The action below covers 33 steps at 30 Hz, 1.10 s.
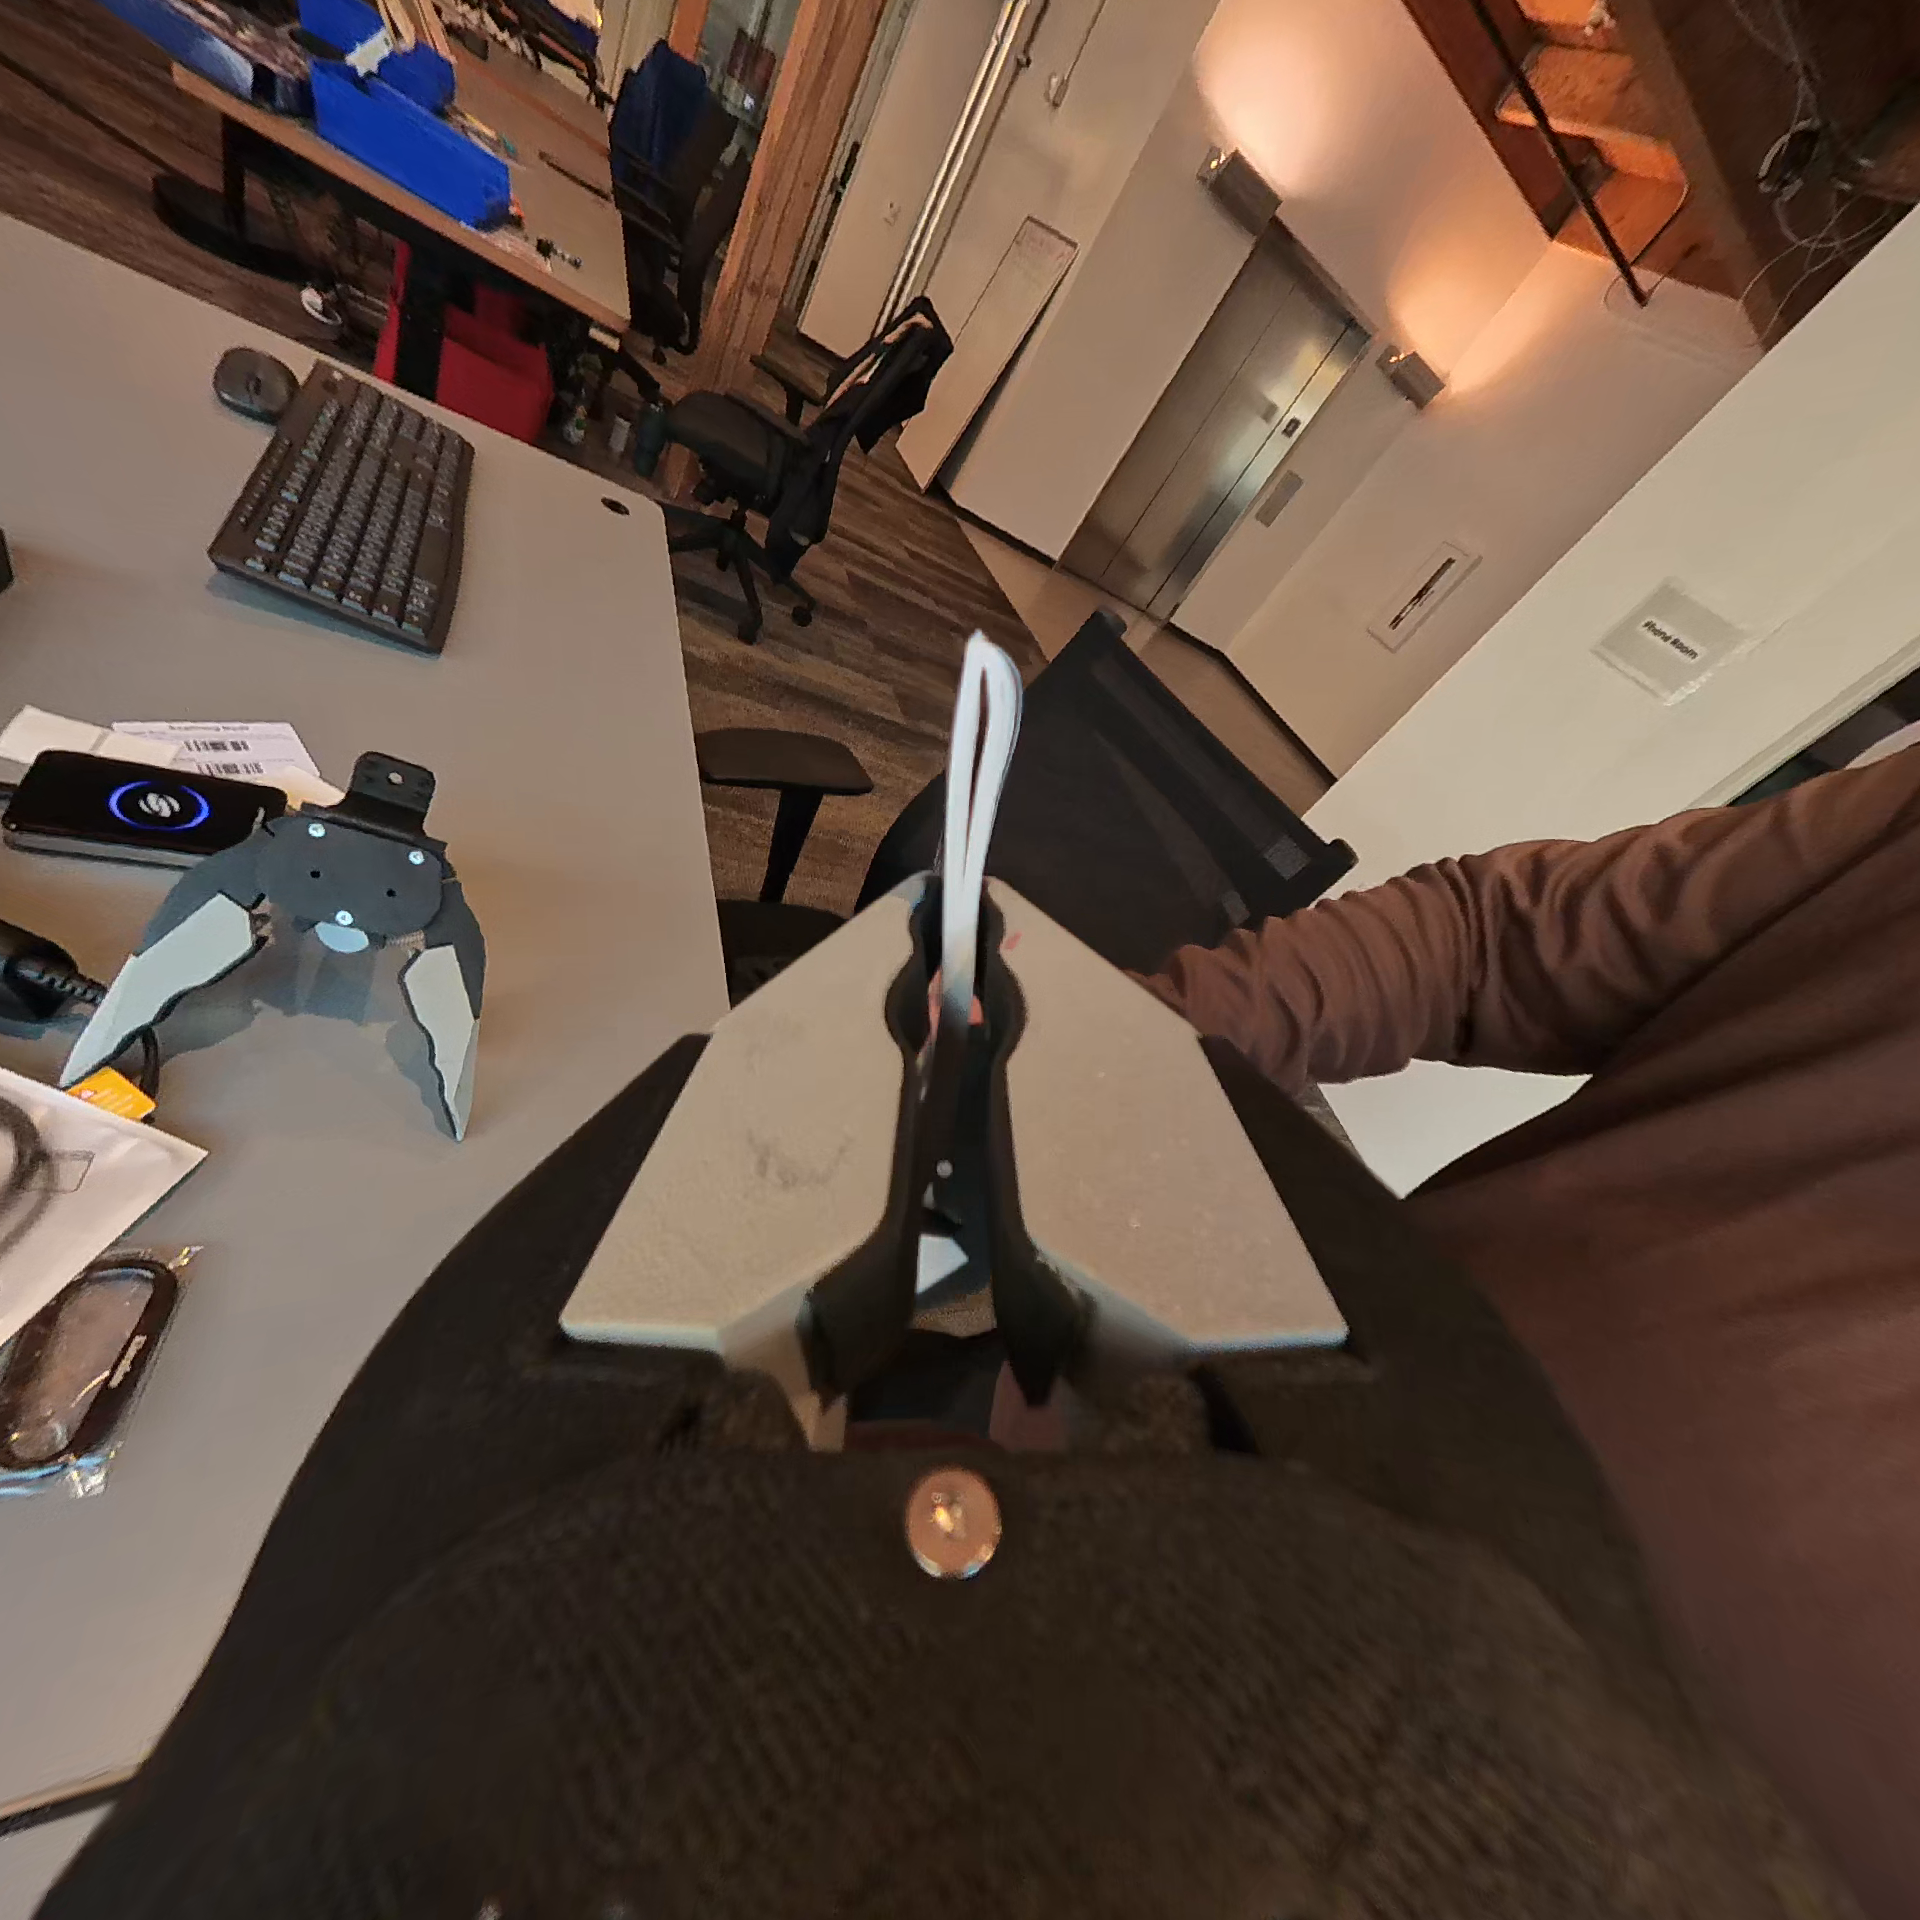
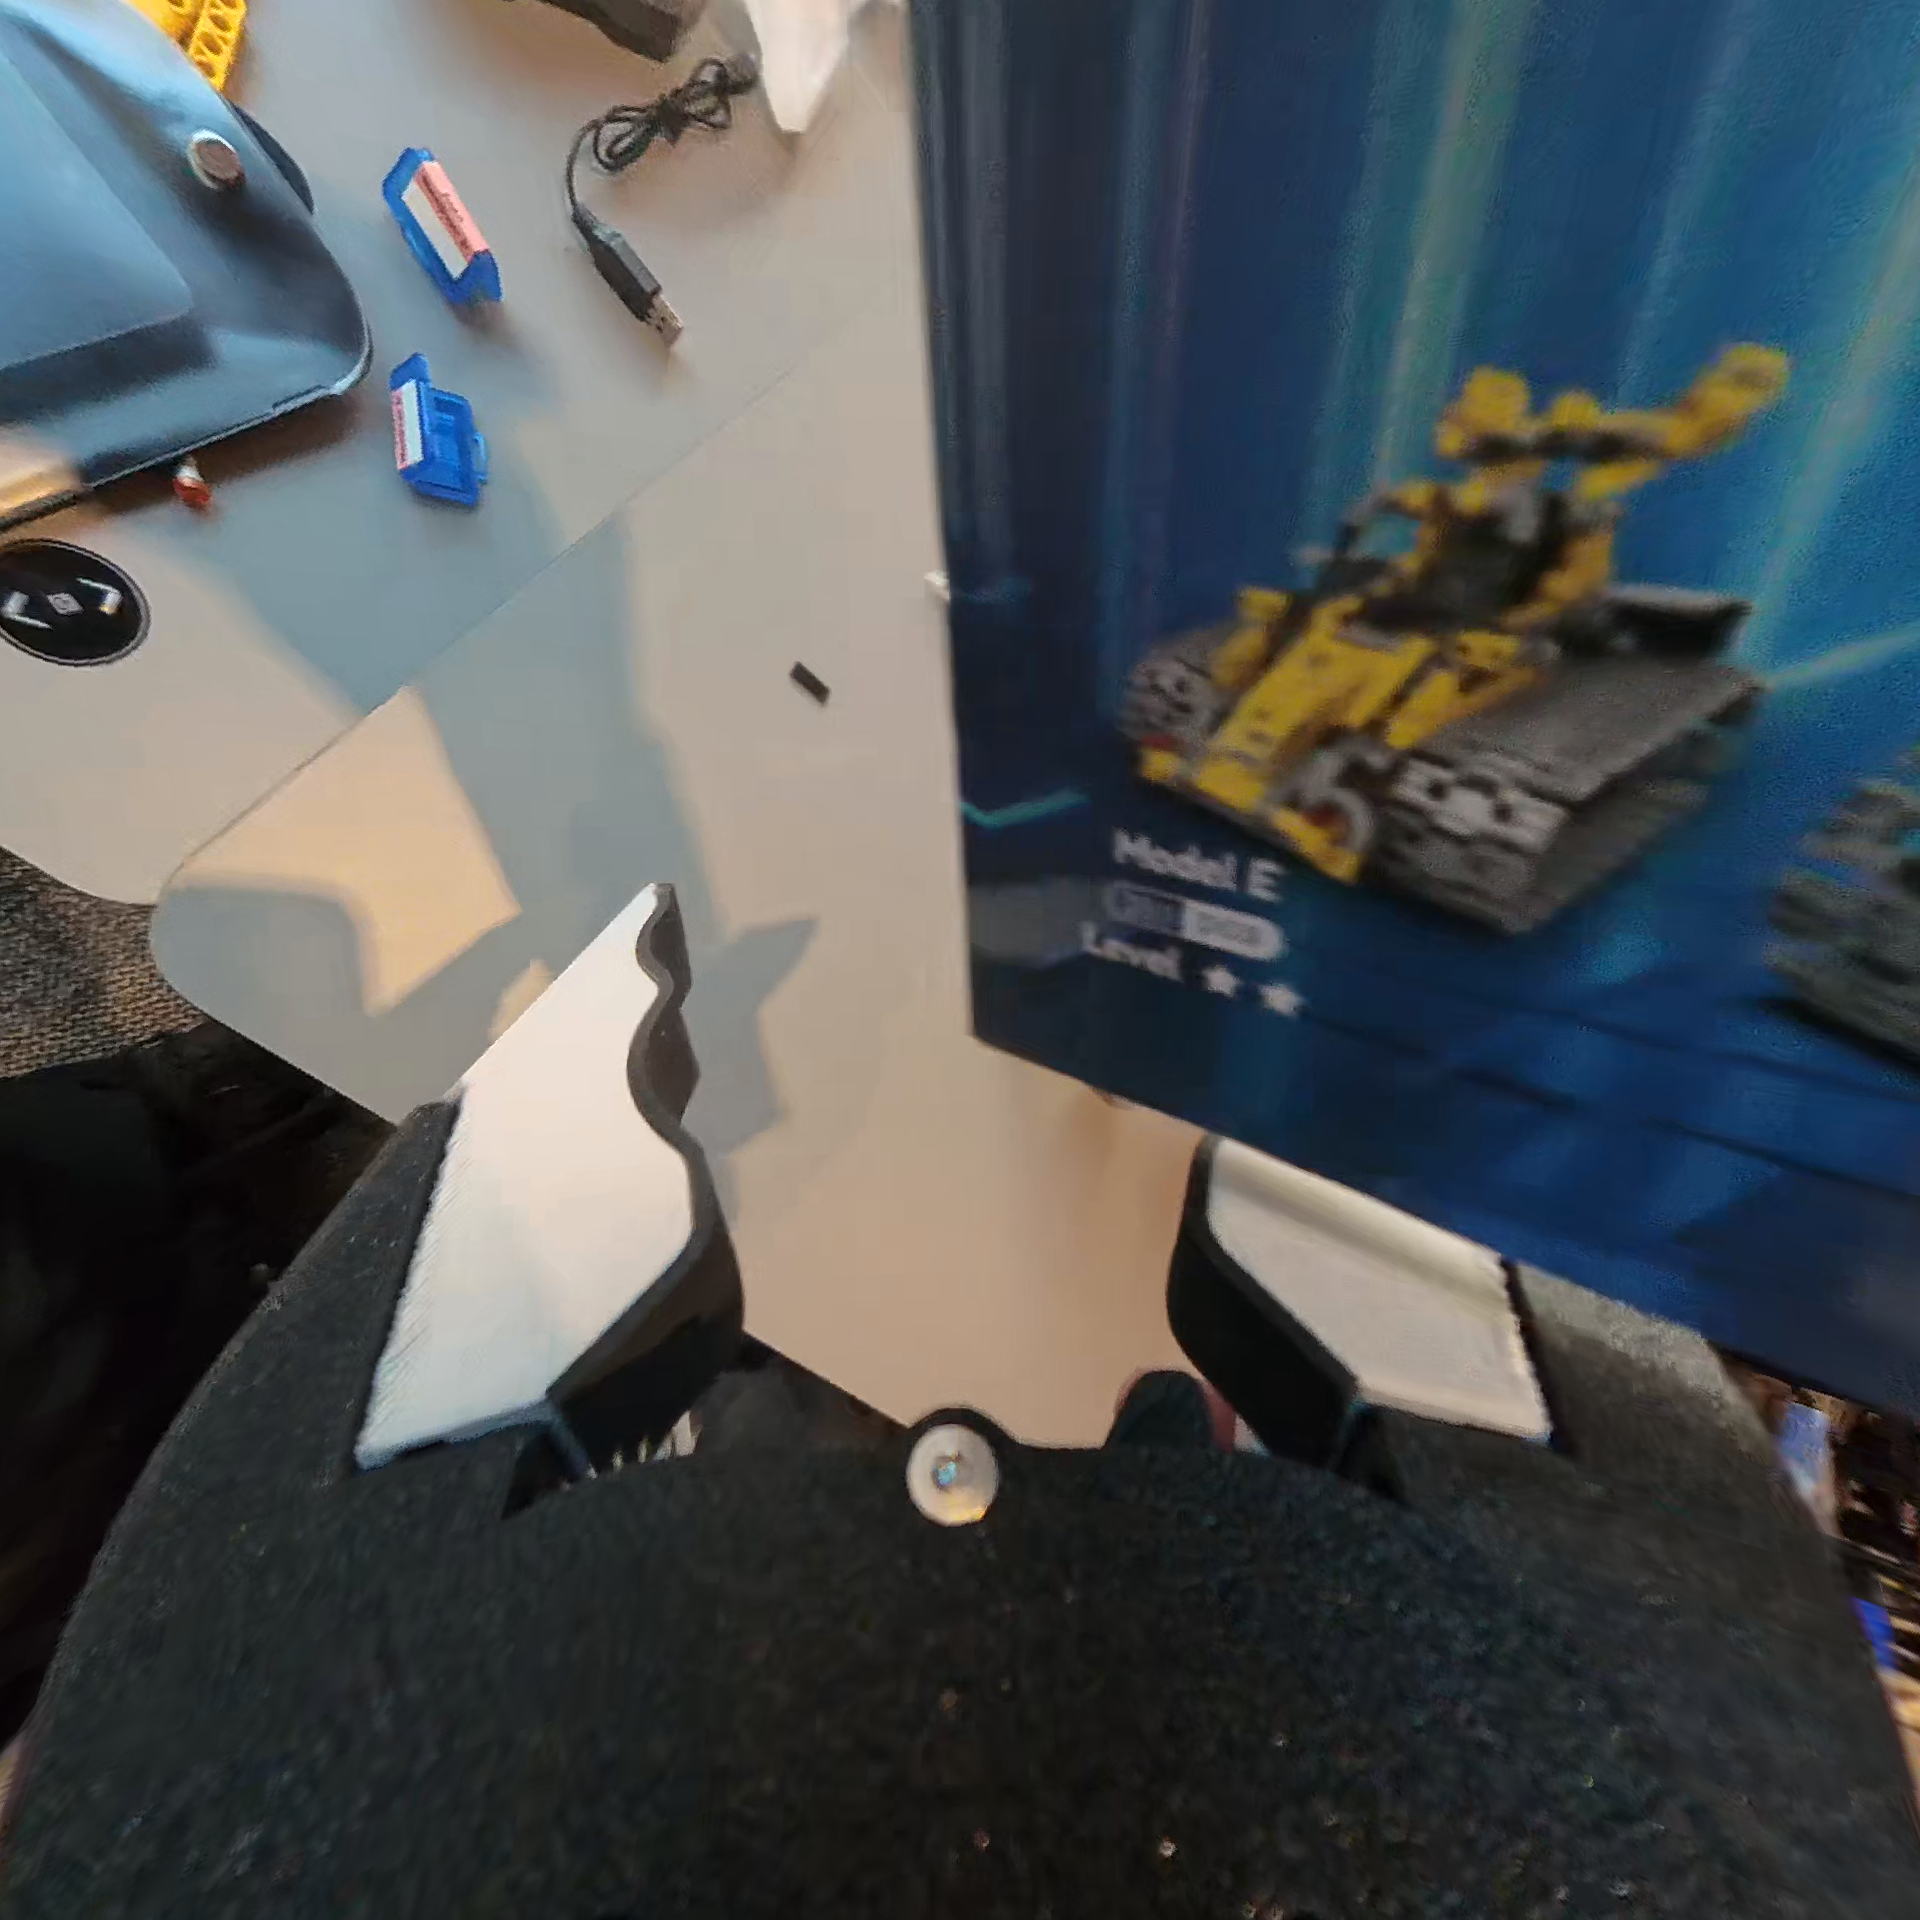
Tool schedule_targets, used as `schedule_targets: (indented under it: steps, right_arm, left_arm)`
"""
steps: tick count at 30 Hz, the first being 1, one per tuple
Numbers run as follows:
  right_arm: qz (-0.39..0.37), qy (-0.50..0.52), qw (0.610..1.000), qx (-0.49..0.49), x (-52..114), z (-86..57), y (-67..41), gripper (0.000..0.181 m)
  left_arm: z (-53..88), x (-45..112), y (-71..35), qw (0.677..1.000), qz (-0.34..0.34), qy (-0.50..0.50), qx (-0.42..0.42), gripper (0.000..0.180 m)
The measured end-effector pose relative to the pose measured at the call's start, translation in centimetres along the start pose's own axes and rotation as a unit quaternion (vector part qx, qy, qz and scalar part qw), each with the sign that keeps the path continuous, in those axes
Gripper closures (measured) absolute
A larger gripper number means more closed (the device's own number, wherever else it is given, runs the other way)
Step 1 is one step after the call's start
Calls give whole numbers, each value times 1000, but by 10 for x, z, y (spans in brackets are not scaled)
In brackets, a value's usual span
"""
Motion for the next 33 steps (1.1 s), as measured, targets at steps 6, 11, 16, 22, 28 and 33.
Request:
schedule_targets:
  steps: [6, 11, 16, 22, 28, 33]
  right_arm:
    - [-13, -64, 981, 183, -8, 5, -14, 67]
    - [-7, -105, 932, 348, -7, 5, -27, 57]
    - [9, -56, 913, 404, -10, -10, -28, 57]
    - [-25, -17, 900, 435, -42, -47, -54, 55]
    - [-69, -7, 889, 452, -72, -81, -85, 55]
    - [-86, -5, 888, 453, -85, -90, -111, 55]
  left_arm:
    - [17, -6, 5, 998, -61, -12, 17, 177]
    - [29, -13, 13, 989, -130, -55, 40, 177]
    - [41, -26, 2, 975, -187, -97, 63, 176]
    - [55, -35, -6, 968, -203, -124, 75, 176]
    - [66, -35, -1, 961, -201, -159, 102, 177]
    - [77, -27, 8, 958, -194, -186, 106, 177]
Point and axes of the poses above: each gripper's, where its closed fingertips meet, x out along the fingers, y out of its underside, z = x × y across the jaws, the point moved 5 cm from there along -x, back along the fingers, and after that the axes turned 4 degrees about x, right-handed, at the moved point
